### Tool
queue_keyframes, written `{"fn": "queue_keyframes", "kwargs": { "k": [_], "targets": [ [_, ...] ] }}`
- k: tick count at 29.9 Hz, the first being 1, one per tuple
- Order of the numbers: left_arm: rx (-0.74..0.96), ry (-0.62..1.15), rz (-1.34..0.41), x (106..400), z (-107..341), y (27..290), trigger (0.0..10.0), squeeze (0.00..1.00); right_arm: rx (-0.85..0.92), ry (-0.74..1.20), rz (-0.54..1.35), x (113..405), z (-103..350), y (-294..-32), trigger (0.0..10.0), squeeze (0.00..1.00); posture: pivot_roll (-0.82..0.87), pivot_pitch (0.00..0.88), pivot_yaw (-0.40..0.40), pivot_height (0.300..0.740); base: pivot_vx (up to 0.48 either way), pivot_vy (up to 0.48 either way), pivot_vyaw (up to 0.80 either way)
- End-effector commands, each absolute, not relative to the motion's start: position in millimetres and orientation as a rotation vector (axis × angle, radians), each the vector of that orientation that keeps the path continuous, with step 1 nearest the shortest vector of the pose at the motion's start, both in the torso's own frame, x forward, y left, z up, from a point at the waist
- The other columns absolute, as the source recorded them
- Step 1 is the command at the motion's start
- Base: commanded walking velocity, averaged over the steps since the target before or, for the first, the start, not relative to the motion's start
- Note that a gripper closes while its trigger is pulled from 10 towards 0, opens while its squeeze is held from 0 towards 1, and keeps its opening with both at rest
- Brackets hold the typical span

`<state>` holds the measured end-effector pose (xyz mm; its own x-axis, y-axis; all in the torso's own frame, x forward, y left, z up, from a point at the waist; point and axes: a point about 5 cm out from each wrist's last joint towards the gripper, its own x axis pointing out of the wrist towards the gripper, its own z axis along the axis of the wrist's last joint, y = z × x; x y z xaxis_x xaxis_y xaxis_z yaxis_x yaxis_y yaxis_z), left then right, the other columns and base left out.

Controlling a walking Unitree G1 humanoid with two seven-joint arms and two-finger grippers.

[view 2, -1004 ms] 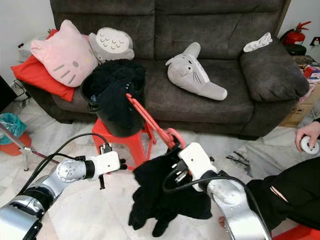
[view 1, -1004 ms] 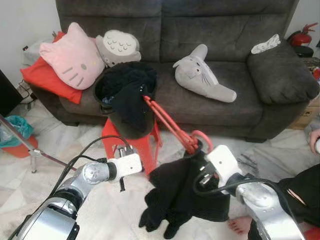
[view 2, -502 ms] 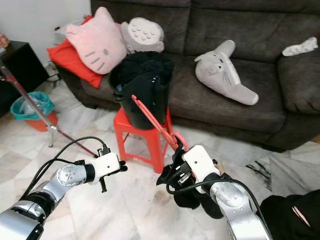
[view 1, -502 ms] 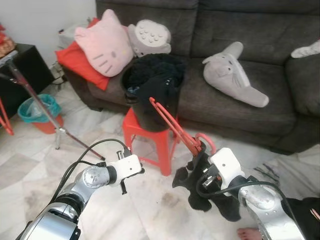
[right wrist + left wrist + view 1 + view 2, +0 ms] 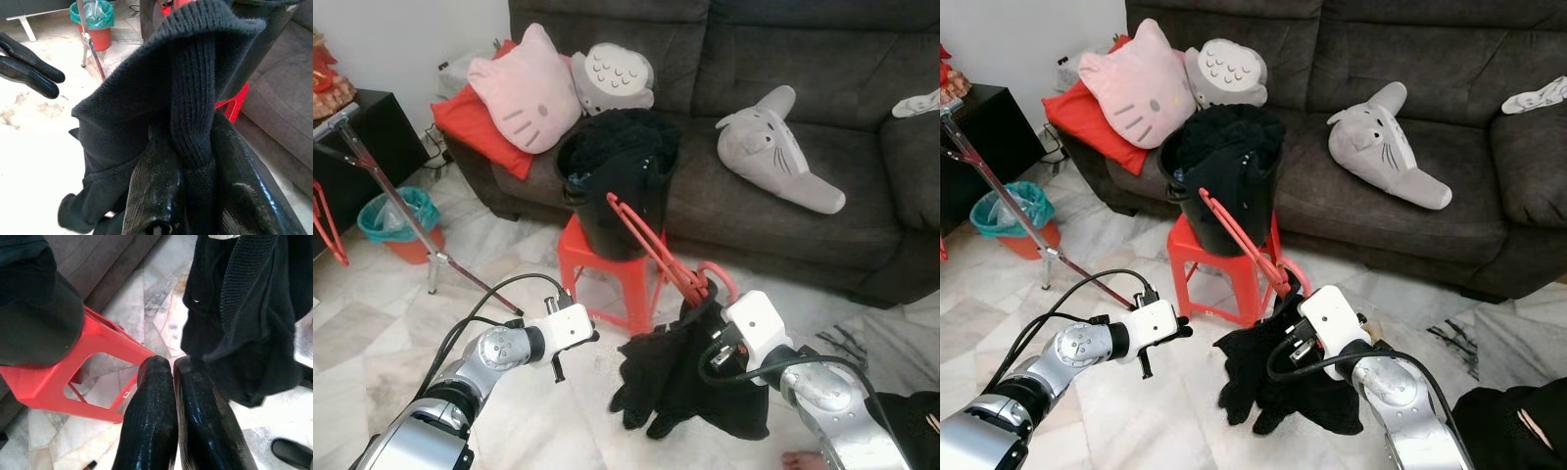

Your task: Hang hanger

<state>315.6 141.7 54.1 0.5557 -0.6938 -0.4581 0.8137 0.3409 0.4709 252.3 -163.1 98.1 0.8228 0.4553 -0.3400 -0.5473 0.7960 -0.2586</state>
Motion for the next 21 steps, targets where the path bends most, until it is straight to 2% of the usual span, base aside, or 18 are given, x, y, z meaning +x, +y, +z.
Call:
{"fn": "queue_keyframes", "kwargs": {
  "k": [1, 21],
  "targets": [
    [0.723, 0.197, -0.987, 314.2, 52.8, 144.6, 10.0, 0.0, -0.351, 0.214, 0.553, 255.2, 107.8, -160.4, 10.0, 0.0, -0.04, 0.024, 0.084, 0.74, 0.0, 0.0, 0.8],
    [0.731, 0.225, -0.961, 314.1, 48.9, 144.2, 10.0, 0.0, -0.361, 0.219, 0.571, 256.7, 105.5, -160.0, 10.0, 0.0, -0.03, 0.04, 0.079, 0.74, 0.0, 0.0, 0.8]
  ]
}}
